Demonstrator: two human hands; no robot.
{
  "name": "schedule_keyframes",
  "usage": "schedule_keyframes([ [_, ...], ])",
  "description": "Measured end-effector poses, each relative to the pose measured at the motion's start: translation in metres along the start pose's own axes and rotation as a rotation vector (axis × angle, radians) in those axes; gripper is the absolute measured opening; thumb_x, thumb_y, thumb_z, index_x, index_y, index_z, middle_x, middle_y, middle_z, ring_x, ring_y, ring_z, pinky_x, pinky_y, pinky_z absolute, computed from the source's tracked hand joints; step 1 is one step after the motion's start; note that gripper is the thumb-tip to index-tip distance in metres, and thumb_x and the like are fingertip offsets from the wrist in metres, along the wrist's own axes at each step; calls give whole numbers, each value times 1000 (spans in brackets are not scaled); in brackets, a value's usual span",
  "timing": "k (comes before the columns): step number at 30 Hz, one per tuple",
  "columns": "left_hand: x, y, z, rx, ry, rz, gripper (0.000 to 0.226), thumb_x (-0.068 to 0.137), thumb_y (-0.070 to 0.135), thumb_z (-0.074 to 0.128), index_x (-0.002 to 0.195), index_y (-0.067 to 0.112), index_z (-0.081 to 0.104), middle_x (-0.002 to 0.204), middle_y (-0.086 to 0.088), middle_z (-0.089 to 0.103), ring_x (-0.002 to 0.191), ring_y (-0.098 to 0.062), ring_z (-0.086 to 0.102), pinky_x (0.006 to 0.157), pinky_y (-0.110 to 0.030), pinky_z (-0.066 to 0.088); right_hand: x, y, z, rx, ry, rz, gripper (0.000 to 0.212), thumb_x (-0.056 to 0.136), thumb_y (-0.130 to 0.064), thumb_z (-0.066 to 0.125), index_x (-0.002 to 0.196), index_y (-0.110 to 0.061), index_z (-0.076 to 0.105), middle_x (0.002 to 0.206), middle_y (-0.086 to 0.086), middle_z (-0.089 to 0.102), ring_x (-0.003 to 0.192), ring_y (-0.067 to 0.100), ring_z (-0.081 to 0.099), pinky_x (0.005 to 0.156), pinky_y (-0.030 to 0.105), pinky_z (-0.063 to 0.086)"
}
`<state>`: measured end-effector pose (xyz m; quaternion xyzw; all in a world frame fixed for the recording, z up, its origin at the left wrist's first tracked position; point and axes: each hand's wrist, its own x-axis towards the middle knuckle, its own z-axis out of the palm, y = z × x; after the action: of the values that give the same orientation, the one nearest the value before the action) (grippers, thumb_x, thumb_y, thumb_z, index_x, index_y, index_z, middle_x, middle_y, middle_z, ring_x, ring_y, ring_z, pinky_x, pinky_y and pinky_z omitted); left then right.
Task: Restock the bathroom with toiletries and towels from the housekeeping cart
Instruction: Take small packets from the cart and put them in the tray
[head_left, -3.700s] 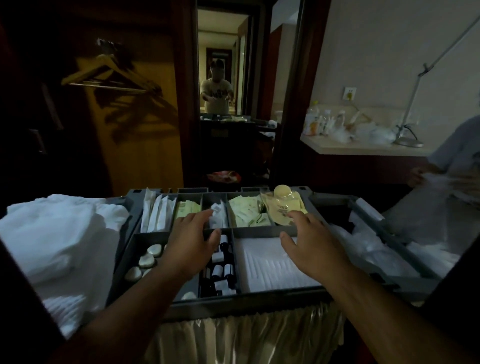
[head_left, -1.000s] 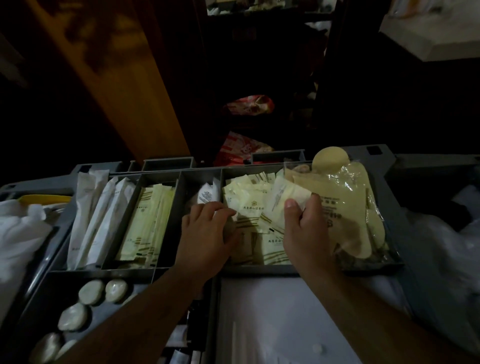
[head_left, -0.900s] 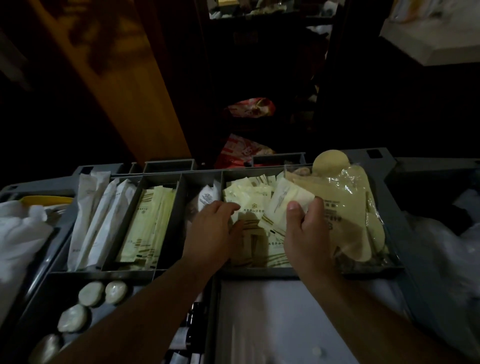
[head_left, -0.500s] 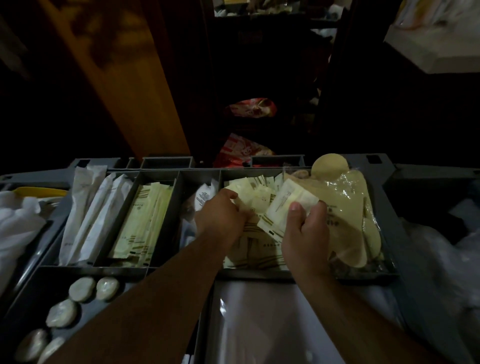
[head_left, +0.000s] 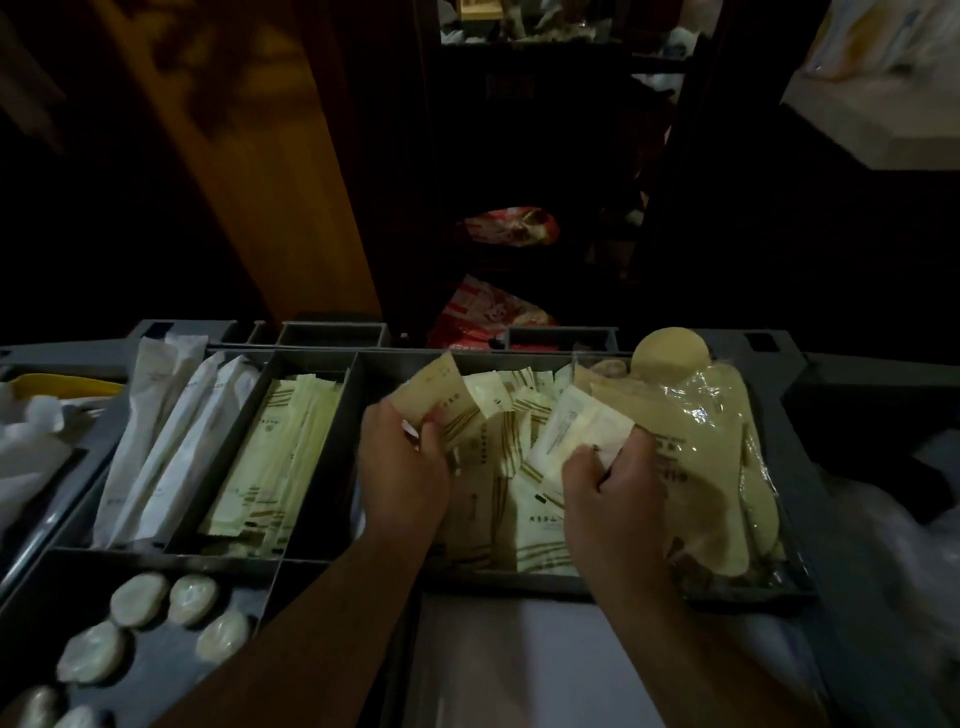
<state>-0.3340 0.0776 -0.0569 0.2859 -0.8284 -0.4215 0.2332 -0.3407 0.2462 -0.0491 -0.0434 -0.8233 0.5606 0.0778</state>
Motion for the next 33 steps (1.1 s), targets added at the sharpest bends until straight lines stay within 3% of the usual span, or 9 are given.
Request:
schedule_keyframes([
  [5,-2,1,0,66,19,-20,27,100,29,52,125,18,51,108,0,49,91,-14,54,79,-33,50,1,1,3,-5,-3,-33,18,96,-18,59,113,-20,51,91,-10,64,79,0,64,53,8,44],
  [9,-2,0,-4,-6,33,-48,19,100,31,50,115,19,53,109,-4,56,91,-16,58,82,-44,56,-2,1,1,-68,-6,-97,34,99,-21,57,132,-17,50,101,-5,68,85,4,66,61,8,45],
  [13,-16,-1,-24,-175,-34,-109,7,98,34,56,104,33,52,110,1,61,100,-16,61,90,-46,55,-15,0,4,-186,-116,-293,56,100,-23,57,151,-21,33,70,-8,60,59,2,57,53,20,47],
  [15,-32,-3,-44,-288,-38,-109,12,97,28,61,101,36,54,103,9,65,95,-8,64,85,-39,57,-20,-6,7,-301,-139,-343,58,100,-28,56,152,-25,31,77,-2,63,66,12,60,57,29,46],
  [20,-67,-12,-116,-442,19,-79,13,96,20,65,107,25,62,97,12,69,86,9,65,66,-10,51,-53,-49,15,-326,-48,-529,39,97,-26,63,133,-14,54,102,12,72,92,30,68,74,33,52],
  [23,-86,-22,-168,-498,45,-90,7,94,23,68,100,27,67,93,6,74,89,-5,71,73,-25,57,-92,-80,24,-236,-97,-485,30,95,-27,66,119,-10,65,94,6,71,85,23,64,66,24,36],
  [25,-104,-26,-206,-502,45,-83,4,94,23,67,98,23,69,85,8,75,80,-5,71,67,-24,55,-122,-96,30,-131,-153,-427,15,94,-30,68,91,-15,66,70,-3,62,63,9,57,55,24,35],
  [27,-125,-33,-244,-514,63,-68,8,94,24,66,95,18,71,74,11,74,68,-1,68,58,-19,50,-154,-109,35,-47,-213,-378,33,93,-30,69,66,-25,51,54,-10,47,50,2,51,47,17,31],
  [33,-184,-59,-336,-612,185,-89,10,89,23,67,92,17,74,83,-1,78,76,-16,73,65,-32,58,-238,-130,40,103,-450,-303,28,92,-34,69,70,-19,62,54,-12,56,51,-6,55,45,9,35],
])
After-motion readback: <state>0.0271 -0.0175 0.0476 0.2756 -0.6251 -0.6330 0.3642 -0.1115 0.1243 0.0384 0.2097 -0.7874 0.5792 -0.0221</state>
